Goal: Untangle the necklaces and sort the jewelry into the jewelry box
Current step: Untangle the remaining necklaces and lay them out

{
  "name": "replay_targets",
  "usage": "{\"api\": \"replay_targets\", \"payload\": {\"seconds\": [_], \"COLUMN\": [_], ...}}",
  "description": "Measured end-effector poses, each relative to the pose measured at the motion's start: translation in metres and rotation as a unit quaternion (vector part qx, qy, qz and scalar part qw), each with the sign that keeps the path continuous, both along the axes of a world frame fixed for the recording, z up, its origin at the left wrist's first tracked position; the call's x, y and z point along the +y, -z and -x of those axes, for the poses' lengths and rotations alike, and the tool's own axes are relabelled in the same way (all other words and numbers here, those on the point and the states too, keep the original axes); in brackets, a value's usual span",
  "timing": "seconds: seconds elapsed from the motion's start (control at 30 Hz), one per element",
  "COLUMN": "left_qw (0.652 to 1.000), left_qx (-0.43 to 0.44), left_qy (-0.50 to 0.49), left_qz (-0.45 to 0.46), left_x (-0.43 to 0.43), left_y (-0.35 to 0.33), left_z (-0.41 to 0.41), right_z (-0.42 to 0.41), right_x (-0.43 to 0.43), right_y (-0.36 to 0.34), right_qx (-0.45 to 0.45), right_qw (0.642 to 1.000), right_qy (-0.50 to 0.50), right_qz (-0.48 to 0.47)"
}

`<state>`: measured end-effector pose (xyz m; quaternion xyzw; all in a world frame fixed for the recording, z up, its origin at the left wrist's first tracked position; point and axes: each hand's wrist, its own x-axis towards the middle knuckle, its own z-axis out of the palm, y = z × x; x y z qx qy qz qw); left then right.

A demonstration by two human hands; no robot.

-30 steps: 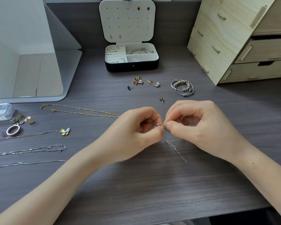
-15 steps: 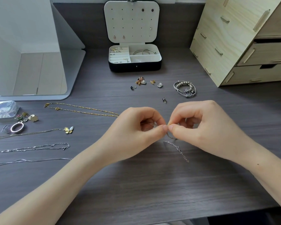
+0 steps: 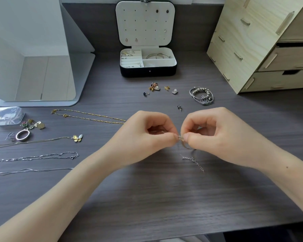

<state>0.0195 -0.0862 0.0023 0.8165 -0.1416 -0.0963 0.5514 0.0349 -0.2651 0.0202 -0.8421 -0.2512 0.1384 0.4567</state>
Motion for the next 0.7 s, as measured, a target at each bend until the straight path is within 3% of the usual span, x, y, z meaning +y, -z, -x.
{"api": "replay_targets", "payload": {"seconds": [0.13, 0.2, 0.33, 0.47, 0.57, 0.7], "left_qw": [0.993, 0.988, 0.985, 0.997, 1.0, 0.999], "left_qx": [-0.088, -0.117, -0.114, -0.053, 0.003, -0.005], "left_qy": [0.005, 0.006, 0.016, 0.016, 0.004, 0.005], "left_qz": [-0.075, -0.104, -0.126, -0.055, 0.019, 0.032], "left_x": [-0.0012, -0.0008, -0.0002, 0.0009, 0.0026, 0.0025], "left_y": [0.0014, 0.0017, 0.0021, 0.0, -0.0003, -0.0012], "left_z": [0.0033, 0.0036, 0.0037, 0.0032, 0.0012, 0.0017], "right_z": [-0.0016, -0.0039, -0.0047, -0.0017, -0.0008, 0.0012], "right_x": [-0.0013, -0.0026, -0.0019, -0.0002, -0.0017, -0.0023], "right_y": [-0.0017, -0.0016, 0.0002, -0.0005, -0.0023, -0.0049], "right_qx": [0.115, 0.128, 0.018, -0.054, -0.067, -0.063], "right_qw": [0.993, 0.991, 0.999, 0.998, 0.997, 0.998], "right_qy": [-0.004, 0.015, 0.029, 0.03, 0.027, 0.019], "right_qz": [-0.009, -0.024, -0.013, -0.019, -0.016, -0.008]}}
